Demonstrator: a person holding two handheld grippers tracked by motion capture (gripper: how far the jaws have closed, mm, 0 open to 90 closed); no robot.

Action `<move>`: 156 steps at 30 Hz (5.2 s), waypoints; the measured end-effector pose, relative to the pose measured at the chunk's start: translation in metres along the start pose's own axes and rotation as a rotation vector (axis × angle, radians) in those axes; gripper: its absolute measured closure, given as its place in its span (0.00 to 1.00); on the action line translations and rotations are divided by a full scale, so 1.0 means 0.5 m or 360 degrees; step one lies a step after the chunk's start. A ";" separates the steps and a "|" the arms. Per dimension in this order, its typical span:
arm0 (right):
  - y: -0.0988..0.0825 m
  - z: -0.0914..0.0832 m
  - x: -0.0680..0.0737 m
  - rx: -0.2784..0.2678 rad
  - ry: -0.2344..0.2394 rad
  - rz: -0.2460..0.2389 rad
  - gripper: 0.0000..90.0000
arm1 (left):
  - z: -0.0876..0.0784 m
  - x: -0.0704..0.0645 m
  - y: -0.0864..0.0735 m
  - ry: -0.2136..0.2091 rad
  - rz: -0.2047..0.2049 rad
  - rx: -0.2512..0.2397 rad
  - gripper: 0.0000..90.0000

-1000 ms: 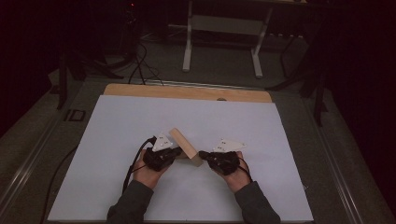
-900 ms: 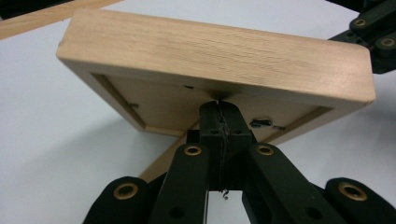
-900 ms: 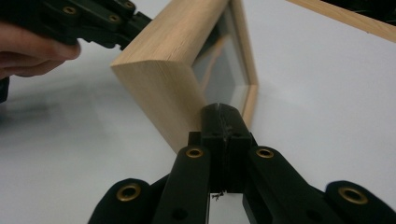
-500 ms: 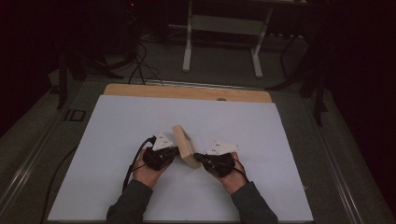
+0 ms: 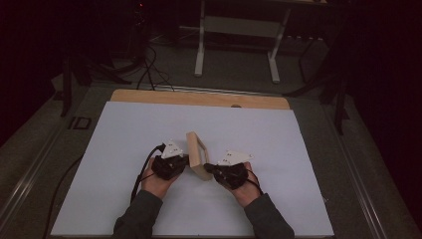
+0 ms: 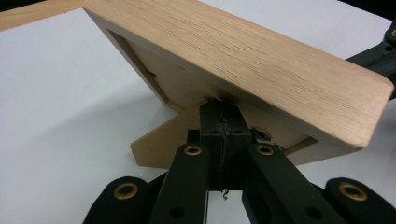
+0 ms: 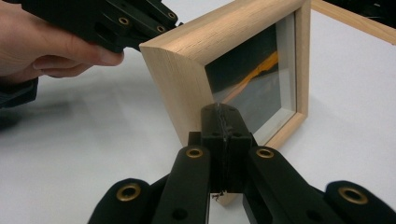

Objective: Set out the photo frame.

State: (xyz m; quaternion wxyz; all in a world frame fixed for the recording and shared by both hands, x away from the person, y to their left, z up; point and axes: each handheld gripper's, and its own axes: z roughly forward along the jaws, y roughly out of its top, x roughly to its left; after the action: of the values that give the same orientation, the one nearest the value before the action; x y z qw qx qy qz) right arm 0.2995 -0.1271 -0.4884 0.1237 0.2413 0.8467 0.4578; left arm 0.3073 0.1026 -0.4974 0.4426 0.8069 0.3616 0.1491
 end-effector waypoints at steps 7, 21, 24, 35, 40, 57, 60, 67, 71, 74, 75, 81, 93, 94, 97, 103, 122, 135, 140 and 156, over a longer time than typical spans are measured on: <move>0.004 0.007 0.005 -0.0006 0.0010 -0.0006 1.00 | 0.002 0.007 0.000 -0.0001 -0.0013 -0.0004 1.00; 0.017 0.022 0.015 -0.0001 0.0019 -0.0016 0.99 | 0.008 0.023 -0.004 -0.0038 -0.0068 -0.0024 1.00; 0.018 0.023 0.015 -0.0002 0.0018 -0.0014 0.99 | 0.008 0.025 -0.004 -0.0043 -0.0067 -0.0028 1.00; 0.019 0.022 0.011 -0.0001 0.0019 -0.0012 0.94 | 0.001 0.029 -0.004 0.0002 -0.0100 -0.0039 0.85; 0.015 0.020 0.005 0.0002 0.0005 -0.0003 0.88 | -0.017 0.028 -0.005 0.0078 -0.0085 -0.0059 0.73; 0.001 0.006 -0.022 0.0031 -0.0034 0.0051 0.71 | -0.083 0.042 -0.004 0.0186 -0.0273 -0.0194 0.53; -0.003 0.005 -0.026 0.0037 -0.0041 0.0065 0.69 | -0.094 0.038 -0.001 0.0189 -0.0280 -0.0215 0.49; -0.011 0.004 -0.033 0.0056 -0.0048 0.0085 0.66 | -0.103 0.025 0.010 0.0160 -0.0293 -0.0261 0.41; -0.013 0.004 -0.034 0.0063 -0.0051 0.0089 0.65 | -0.101 0.019 0.015 0.0139 -0.0279 -0.0262 0.38; -0.015 0.004 -0.035 0.0061 -0.0055 0.0101 0.65 | -0.100 0.010 0.018 0.0117 -0.0277 -0.0272 0.37; -0.017 0.004 -0.036 0.0067 -0.0057 0.0102 0.64 | -0.100 0.005 0.020 0.0103 -0.0275 -0.0278 0.37; -0.018 0.003 -0.038 0.0067 -0.0056 0.0105 0.64 | -0.090 -0.013 0.025 0.0080 -0.0246 -0.0262 0.36; -0.021 0.005 -0.041 0.0076 -0.0058 0.0111 0.63 | -0.055 -0.045 0.028 0.0069 -0.0182 -0.0189 0.36; -0.021 0.005 -0.042 0.0073 -0.0058 0.0115 0.63 | -0.052 -0.046 0.028 0.0080 -0.0175 -0.0180 0.37; -0.021 0.002 -0.045 0.0076 -0.0063 0.0115 0.63 | -0.048 -0.046 0.029 0.0078 -0.0175 -0.0170 0.38; -0.023 0.000 -0.047 0.0073 -0.0065 0.0125 0.62 | -0.041 -0.049 0.028 0.0114 -0.0172 -0.0138 0.45; -0.021 0.002 -0.048 0.0068 -0.0071 0.0117 0.62 | -0.045 -0.043 0.029 0.0104 -0.0187 -0.0127 0.50; -0.021 0.001 -0.050 0.0065 -0.0075 0.0120 0.62 | -0.050 -0.034 0.028 0.0105 -0.0198 -0.0126 0.56; -0.021 0.000 -0.052 0.0066 -0.0079 0.0123 0.62 | -0.052 -0.030 0.029 0.0113 -0.0202 -0.0127 0.60; -0.021 -0.005 -0.062 0.0063 -0.0096 0.0138 0.61 | -0.052 -0.014 0.028 0.0084 -0.0239 -0.0147 0.64</move>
State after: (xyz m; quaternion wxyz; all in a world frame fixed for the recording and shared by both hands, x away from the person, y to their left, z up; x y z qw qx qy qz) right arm 0.3217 -0.1497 -0.4961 0.1243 0.2939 0.8402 0.4384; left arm 0.2942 0.1087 -0.4706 0.4795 0.7521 0.4253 0.1533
